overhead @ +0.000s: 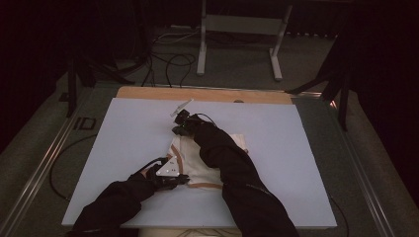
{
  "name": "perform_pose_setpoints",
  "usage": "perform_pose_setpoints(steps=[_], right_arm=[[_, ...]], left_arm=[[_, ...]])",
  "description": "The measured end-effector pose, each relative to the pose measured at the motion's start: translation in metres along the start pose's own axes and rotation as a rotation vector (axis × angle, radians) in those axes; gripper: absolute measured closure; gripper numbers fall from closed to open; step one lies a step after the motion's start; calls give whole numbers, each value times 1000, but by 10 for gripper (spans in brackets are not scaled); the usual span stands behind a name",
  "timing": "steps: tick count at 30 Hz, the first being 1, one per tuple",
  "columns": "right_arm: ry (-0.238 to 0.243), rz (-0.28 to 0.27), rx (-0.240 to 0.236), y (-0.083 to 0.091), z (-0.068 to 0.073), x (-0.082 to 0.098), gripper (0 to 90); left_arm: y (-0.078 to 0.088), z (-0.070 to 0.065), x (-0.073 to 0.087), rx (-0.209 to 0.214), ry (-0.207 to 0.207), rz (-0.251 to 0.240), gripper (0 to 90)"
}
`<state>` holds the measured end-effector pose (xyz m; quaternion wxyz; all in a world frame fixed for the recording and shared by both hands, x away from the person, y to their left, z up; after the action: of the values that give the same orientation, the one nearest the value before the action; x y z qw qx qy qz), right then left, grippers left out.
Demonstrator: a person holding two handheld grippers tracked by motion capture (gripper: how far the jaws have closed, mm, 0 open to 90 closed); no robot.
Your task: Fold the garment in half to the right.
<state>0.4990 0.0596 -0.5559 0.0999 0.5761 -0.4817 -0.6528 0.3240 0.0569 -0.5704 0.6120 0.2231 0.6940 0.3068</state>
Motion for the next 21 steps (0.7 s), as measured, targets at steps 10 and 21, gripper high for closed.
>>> perform_pose_setpoints(steps=[10, 21], right_arm=[[-2, -36, 11, 19, -7, -1, 889], [-29, -66, 23, 39, -18, 7, 889]], left_arm=[[4, -4, -11, 11, -28, 8, 869], [6, -6, -24, 28, -60, 26, 869]])
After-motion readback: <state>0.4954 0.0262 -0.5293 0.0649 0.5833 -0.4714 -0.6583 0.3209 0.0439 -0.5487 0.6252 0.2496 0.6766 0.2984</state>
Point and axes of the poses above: each handheld gripper's, and its own axes: y roughly backward along the jaws, x roughly out of its underside, z roughly to its left, the point moved 10 cm from there along -y, roughly forward along the jaws, and after that the axes turned 10 degrees about x, right-handed, at the moved point
